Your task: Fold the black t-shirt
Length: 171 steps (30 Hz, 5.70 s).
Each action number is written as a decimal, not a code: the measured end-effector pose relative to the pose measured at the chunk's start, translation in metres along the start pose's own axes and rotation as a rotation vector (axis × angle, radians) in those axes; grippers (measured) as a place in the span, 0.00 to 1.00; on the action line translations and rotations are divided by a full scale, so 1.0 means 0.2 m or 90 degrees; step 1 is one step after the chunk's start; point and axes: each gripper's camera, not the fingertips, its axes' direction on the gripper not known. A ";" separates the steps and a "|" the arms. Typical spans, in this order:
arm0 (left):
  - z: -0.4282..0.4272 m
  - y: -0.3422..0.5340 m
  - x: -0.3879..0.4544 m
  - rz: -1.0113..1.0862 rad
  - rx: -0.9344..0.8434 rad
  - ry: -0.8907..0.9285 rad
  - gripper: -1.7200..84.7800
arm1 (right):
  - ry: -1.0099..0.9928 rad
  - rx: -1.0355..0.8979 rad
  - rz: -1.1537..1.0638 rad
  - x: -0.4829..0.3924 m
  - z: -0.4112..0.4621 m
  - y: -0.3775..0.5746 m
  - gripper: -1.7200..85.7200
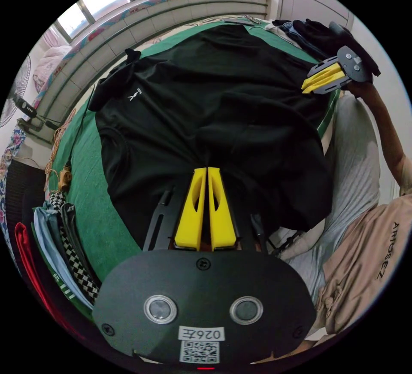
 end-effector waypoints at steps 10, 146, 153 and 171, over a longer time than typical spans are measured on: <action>-0.24 0.13 -0.25 -0.025 0.017 -0.055 0.01 | 0.026 0.018 0.021 -0.02 -0.11 0.08 0.01; 0.00 0.61 -0.86 -0.084 0.116 0.330 0.26 | -0.023 0.232 0.242 0.79 -0.76 -0.65 0.10; 0.04 0.40 -0.71 -0.031 0.013 0.302 0.29 | 0.001 0.123 0.369 1.09 -0.44 -0.15 0.09; -0.15 -0.16 -0.63 0.121 -0.112 0.190 0.23 | -0.092 0.133 0.499 1.74 -0.09 -0.25 0.05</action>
